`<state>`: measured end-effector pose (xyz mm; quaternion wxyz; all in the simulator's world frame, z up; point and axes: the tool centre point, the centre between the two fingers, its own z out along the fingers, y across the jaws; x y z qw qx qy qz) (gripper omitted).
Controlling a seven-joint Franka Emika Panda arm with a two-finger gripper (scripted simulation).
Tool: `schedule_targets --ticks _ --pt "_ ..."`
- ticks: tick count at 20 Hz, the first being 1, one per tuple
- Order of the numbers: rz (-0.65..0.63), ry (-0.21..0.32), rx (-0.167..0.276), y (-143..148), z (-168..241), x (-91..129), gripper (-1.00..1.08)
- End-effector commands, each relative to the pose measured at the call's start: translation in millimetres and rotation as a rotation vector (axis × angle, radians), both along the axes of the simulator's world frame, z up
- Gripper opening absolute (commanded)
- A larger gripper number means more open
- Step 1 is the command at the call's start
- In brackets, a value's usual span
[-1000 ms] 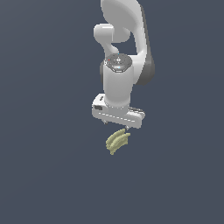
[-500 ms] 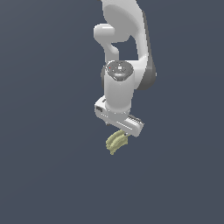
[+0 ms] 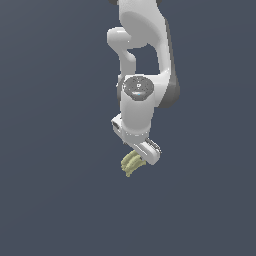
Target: Pick up the object and move it to a goal position.
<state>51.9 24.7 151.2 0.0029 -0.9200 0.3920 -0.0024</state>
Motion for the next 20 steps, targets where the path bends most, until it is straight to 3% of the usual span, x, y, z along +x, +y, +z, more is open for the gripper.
schedule_targets --ticks 1,9,20 --pt "-0.045 0.002 -0.001 0.4 -2.1 1.5 1.00" --pt "-0.119 0.007 -0.003 1.4 -5.8 3.9 1.00" --pt "-0.123 0.007 -0.003 1.3 -26.6 3.4 1.00"
